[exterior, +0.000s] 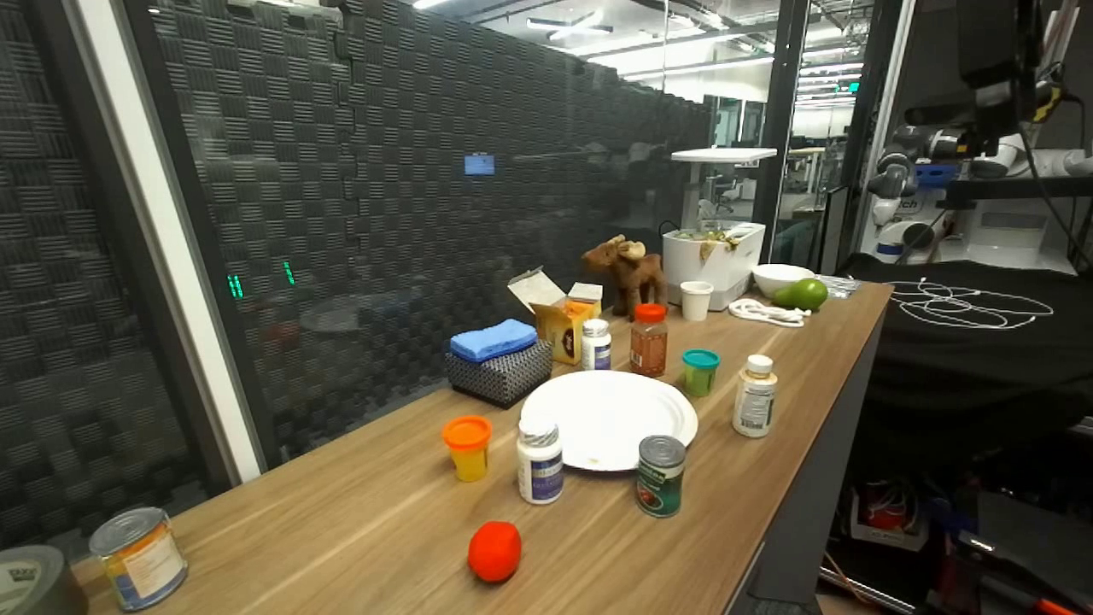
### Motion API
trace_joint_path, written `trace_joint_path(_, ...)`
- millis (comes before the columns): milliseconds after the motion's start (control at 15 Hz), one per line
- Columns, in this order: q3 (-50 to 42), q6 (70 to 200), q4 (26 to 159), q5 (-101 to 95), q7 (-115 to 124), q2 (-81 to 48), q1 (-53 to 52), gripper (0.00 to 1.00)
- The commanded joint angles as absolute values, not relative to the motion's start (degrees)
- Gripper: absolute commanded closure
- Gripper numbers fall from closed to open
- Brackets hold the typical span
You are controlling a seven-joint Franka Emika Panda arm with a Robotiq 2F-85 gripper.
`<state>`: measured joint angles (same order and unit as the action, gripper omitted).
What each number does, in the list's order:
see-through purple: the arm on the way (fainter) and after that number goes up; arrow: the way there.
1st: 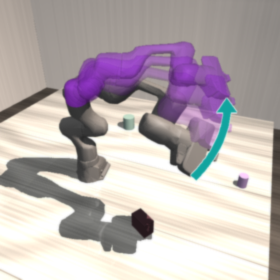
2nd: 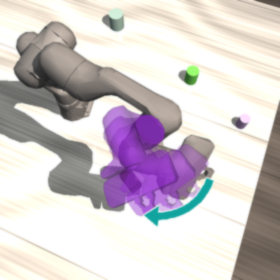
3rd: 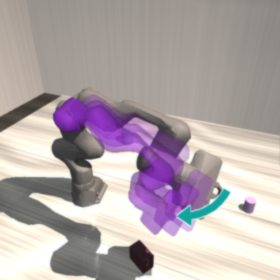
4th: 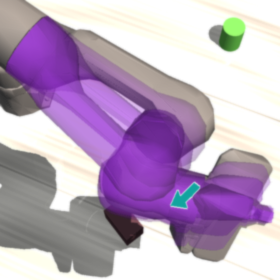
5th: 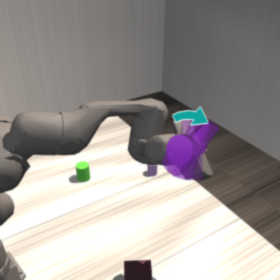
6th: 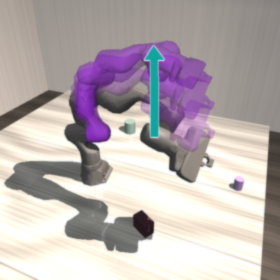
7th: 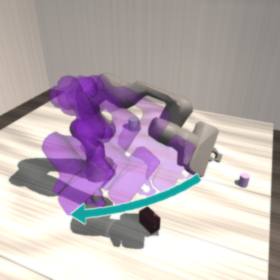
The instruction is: Pick up all the objects surrounding the white plate and arrange them on the plate
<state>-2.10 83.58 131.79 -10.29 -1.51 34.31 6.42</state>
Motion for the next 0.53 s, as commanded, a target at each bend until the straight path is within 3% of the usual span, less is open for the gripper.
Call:
trace_joint_path(0, -2.9, 83.4, 131.7, -10.6, -1.1, 34.3, 5.4, 0.0)
trace_joint_path(467, -2.9, 86.8, 132.8, -8.3, 2.3, 33.1, 5.7, 0.0)
